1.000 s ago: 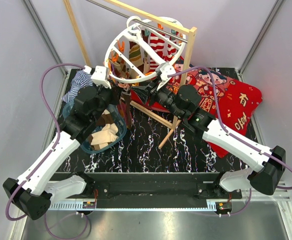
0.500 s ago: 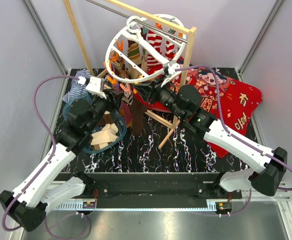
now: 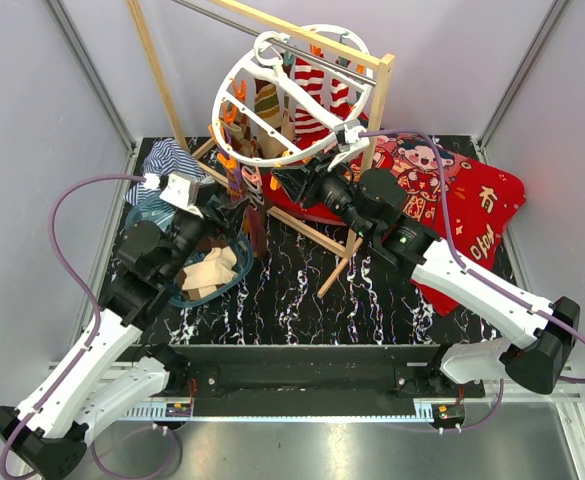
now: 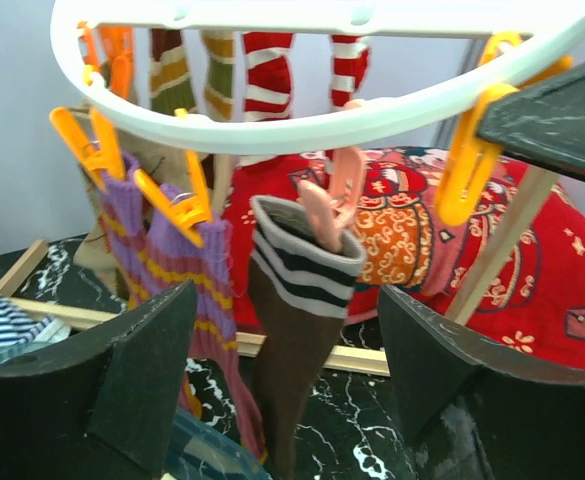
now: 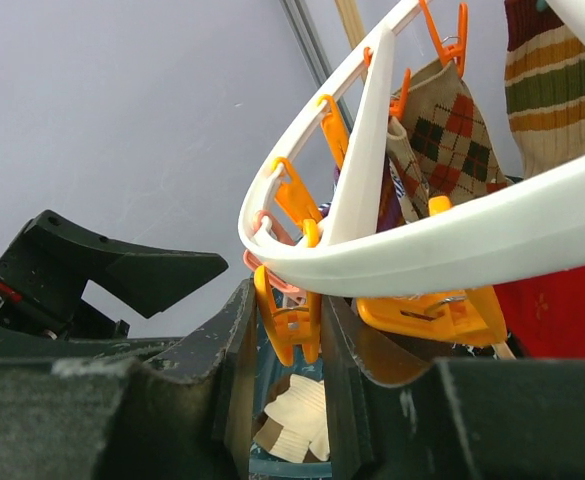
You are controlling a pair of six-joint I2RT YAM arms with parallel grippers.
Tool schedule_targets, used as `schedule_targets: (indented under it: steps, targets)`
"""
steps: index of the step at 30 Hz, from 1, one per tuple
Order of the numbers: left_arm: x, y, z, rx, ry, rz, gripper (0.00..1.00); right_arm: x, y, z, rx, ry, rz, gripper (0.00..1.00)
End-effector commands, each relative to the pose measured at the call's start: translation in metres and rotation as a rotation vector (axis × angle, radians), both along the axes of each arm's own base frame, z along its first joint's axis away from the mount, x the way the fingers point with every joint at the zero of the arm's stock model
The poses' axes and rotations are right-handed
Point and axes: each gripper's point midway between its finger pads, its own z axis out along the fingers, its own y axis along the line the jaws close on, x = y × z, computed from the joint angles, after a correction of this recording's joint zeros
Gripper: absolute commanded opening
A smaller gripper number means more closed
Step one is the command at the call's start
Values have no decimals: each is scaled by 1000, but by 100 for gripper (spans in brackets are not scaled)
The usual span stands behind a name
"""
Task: Clip the socks to the hanger
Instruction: Open the clamp at the hanger, then pick up the sock from the bin.
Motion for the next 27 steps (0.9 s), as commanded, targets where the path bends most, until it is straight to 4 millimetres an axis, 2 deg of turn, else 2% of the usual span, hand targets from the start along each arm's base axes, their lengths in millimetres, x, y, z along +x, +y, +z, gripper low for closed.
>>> schedule_targets:
  steps: [1,3,6,11,13,14,16,18,20,21,22,25,26,27]
  targets:
    - [-10,-14,17,-14,-68,-98,78,-5,-16,34,79,-12,-40,0]
    - [-10,-13,15,-16,-62,-96,79,-4,-17,34,83,-9,-45,0]
    - [-8,-2,11,-52,-38,-32,79,-3,-21,34,84,1,-61,0]
    - [10,36,-8,-60,73,202,79,-2,-21,29,73,5,-69,0]
    - [20,53,-26,-40,155,297,79,-2,-21,27,70,8,-68,0]
    - [23,60,-25,-49,173,328,78,-1,-20,26,66,9,-68,0]
    - [34,80,-48,-45,281,420,78,-1,-21,26,65,4,-70,0]
    - [43,103,-56,-88,343,503,77,-1,-22,27,67,2,-73,0]
    - [53,119,-78,-87,434,566,76,-1,-22,27,65,-2,-76,0]
    - [59,135,-80,-117,459,621,76,-1,-22,27,64,-3,-76,0]
    - [67,143,-99,-103,529,652,76,-1,-21,25,59,-3,-75,0]
    - [83,168,-114,-162,630,716,74,0,-23,25,56,-8,-80,0]
    - [91,173,-129,-167,682,733,74,0,-23,26,57,-9,-80,0]
    - [97,183,-135,-202,709,754,72,0,-23,26,54,-12,-83,0]
